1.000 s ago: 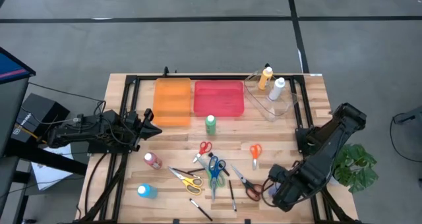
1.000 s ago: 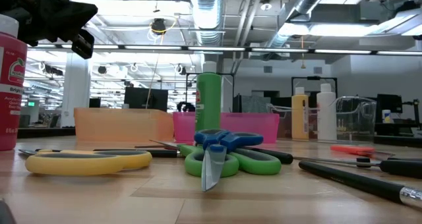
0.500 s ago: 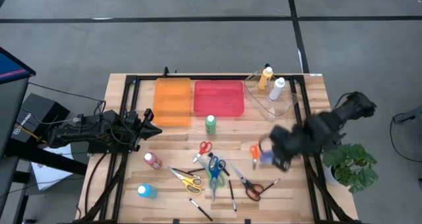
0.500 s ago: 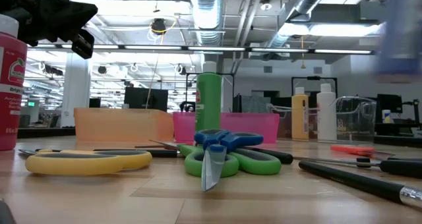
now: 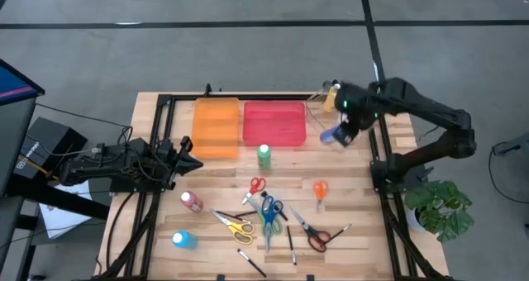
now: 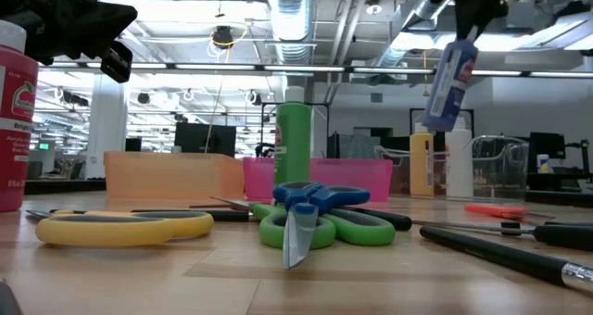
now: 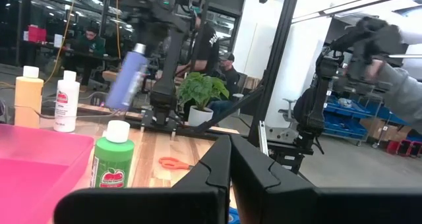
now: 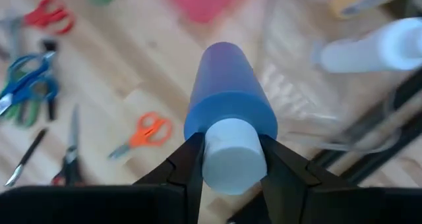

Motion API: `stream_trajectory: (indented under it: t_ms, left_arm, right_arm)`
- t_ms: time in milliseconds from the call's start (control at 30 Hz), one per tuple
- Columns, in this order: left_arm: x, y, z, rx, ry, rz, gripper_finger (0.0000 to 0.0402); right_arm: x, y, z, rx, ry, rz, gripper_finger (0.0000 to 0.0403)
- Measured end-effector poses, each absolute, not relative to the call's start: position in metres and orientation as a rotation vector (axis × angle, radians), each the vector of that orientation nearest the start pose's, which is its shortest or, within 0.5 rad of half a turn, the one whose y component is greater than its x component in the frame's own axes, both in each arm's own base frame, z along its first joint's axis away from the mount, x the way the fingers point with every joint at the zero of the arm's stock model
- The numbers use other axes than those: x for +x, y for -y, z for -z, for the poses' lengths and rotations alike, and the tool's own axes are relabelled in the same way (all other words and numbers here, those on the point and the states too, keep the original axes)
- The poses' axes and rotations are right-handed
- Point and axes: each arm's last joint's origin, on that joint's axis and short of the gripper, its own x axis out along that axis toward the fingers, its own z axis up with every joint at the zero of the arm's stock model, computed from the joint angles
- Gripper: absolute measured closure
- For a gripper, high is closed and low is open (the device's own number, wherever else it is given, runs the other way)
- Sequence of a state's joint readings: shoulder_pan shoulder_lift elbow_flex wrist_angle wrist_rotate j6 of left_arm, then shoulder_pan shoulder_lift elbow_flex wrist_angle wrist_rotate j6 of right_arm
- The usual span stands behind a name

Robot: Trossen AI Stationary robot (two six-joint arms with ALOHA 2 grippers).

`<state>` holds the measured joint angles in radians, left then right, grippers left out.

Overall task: Pick & Place Paint Supplies
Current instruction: Put the violet paint bottle into the transparent bin

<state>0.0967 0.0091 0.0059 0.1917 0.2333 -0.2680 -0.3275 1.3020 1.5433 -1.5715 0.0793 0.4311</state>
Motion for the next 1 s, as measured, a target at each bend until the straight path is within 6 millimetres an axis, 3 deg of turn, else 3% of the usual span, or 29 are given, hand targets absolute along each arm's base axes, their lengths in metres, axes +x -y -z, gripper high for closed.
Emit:
stream_trajectory:
  t_ms: [167, 400, 1000]
  left_arm:
    - [0.096, -0.003, -0.183, -0.235, 0.167, 0.159, 0.0401]
    - [0.096, -0.003, -0.183, -0.236, 0.167, 0.16, 0.0401]
    - [0.096, -0.003, -0.183, -0.236, 0.167, 0.16, 0.0401]
  right_arm:
    - [0.17, 0.103, -0.379, 0.581, -1.236, 0.72, 0.029]
    - [0.149, 0.132, -0.379, 0.681, -1.207, 0.835, 0.029]
    - [0.115, 0.162, -0.327, 0.836, -1.387, 0.923, 0.029]
